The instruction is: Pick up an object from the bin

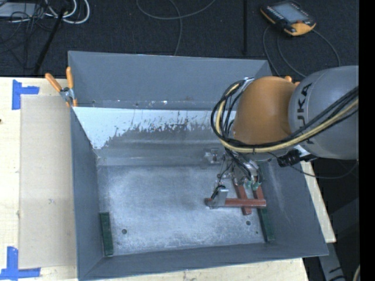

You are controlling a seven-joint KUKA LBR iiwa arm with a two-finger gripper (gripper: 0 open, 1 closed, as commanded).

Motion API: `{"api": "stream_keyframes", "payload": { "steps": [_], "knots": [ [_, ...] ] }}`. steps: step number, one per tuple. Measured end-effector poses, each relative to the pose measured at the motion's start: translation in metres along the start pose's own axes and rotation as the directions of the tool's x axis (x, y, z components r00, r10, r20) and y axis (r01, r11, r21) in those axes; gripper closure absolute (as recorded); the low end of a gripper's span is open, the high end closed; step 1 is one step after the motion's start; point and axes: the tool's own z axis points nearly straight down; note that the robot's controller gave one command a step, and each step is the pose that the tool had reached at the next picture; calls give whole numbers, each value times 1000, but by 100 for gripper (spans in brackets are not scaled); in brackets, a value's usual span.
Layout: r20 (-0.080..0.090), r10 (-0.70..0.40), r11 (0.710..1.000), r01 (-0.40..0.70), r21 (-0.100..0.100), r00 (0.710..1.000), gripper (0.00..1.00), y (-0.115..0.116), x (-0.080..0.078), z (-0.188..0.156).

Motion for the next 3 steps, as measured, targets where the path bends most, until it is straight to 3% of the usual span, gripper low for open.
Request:
{"api": "stream_keyframes", "payload": {
  "steps": [1,2,3],
  "knots": [
    [0,0,1000,0,0,1000,0,0,0,0],
    [-2,-135,991,135,-2,991,0,-15,-6,-6],
    [3,-356,934,356,2,934,0,-59,-19,8]
  ]
}}
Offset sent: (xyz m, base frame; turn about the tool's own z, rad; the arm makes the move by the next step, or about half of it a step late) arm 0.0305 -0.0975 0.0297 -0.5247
